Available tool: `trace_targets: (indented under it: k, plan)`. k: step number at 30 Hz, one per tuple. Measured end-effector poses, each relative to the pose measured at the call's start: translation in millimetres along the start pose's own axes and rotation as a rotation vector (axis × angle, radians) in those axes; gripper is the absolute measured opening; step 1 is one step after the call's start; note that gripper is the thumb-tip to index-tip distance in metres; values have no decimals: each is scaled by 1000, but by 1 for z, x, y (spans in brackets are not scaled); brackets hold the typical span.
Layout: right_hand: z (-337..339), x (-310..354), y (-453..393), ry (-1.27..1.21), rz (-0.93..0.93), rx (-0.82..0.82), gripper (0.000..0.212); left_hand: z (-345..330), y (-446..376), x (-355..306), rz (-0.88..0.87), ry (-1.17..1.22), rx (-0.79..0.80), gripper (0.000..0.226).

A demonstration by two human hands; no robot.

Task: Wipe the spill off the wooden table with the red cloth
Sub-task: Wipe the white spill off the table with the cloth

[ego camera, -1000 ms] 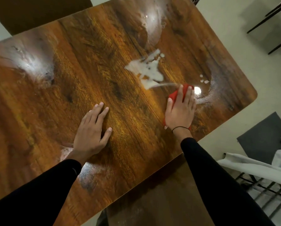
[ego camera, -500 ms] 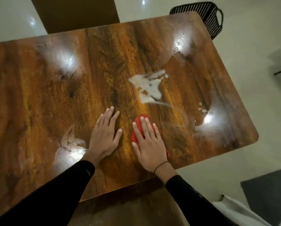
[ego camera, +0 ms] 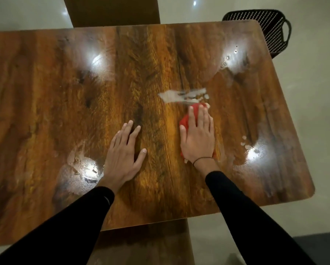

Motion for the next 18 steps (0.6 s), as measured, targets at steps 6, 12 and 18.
trace_targets:
  k: [6, 12, 18]
  plan:
    - [-1, -46, 86, -2, -346, -60, 75, -3, 0, 4, -12, -28, 8, 75]
    - [-24, 17, 118, 48, 55, 40, 74, -8, -2, 5, -5, -47, -11, 72]
    - [-23, 91, 53, 30, 450, 120, 72, -5, -1, 2, 7, -68, -20, 71]
Point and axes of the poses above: each hand's wrist, its own y-axis away from the middle knuckle, its own z-axis out of the back of the hand, x = y × z, the point moved 8 cm from there along -y, towards the middle knuckle, and after that the axes turned 12 degrees about -z, right-handed, at the moved point
